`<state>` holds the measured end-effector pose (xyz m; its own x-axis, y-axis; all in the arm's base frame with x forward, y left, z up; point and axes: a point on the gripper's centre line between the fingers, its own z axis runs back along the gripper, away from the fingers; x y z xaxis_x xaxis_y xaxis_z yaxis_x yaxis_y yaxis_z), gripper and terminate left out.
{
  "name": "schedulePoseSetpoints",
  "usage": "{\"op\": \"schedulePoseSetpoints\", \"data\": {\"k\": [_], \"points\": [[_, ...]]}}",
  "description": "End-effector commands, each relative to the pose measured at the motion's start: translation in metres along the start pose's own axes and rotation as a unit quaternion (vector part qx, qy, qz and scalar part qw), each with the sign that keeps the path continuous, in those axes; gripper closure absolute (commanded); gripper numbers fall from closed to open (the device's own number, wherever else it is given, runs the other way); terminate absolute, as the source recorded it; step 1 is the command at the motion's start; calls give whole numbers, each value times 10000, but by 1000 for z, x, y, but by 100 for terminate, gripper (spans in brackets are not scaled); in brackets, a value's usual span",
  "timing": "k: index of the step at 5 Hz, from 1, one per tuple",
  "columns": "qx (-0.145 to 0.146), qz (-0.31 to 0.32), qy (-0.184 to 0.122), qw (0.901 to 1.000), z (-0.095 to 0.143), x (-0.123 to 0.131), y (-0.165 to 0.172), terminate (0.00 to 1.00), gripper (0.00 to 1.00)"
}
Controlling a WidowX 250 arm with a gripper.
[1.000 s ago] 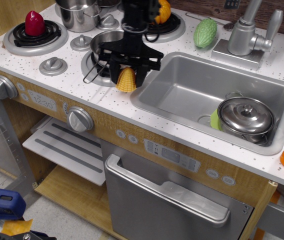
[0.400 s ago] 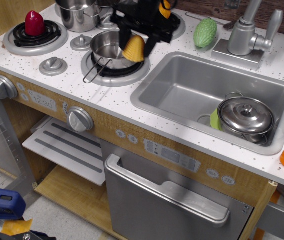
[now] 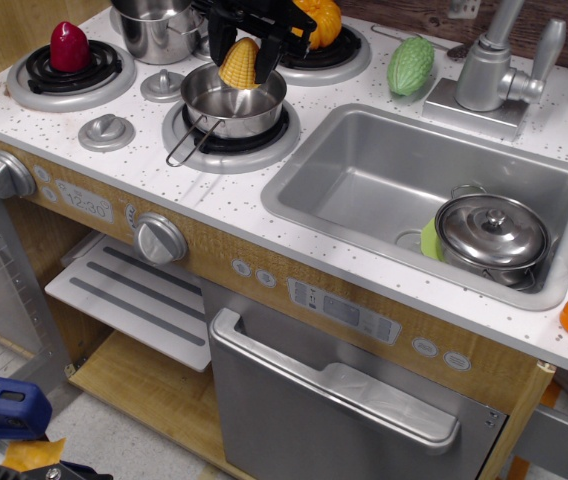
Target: Put corn in pan which is on stove
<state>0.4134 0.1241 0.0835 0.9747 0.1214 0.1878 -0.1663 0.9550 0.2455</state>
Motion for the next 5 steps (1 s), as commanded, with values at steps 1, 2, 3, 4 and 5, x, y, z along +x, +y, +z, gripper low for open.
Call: {"op": "schedulePoseSetpoints", "data": {"k": [1, 2, 3, 4, 5], "points": [[-64, -103, -555, 9984, 2, 13, 18, 0, 100], [-165, -179, -572, 9981, -5, 15, 22, 0, 100], [-221, -188, -579, 9979, -8, 15, 23, 0, 0], [-334, -199, -591, 9975, -9, 14, 23, 0, 0], [-334, -199, -591, 9975, -9, 14, 23, 100, 0]]}}
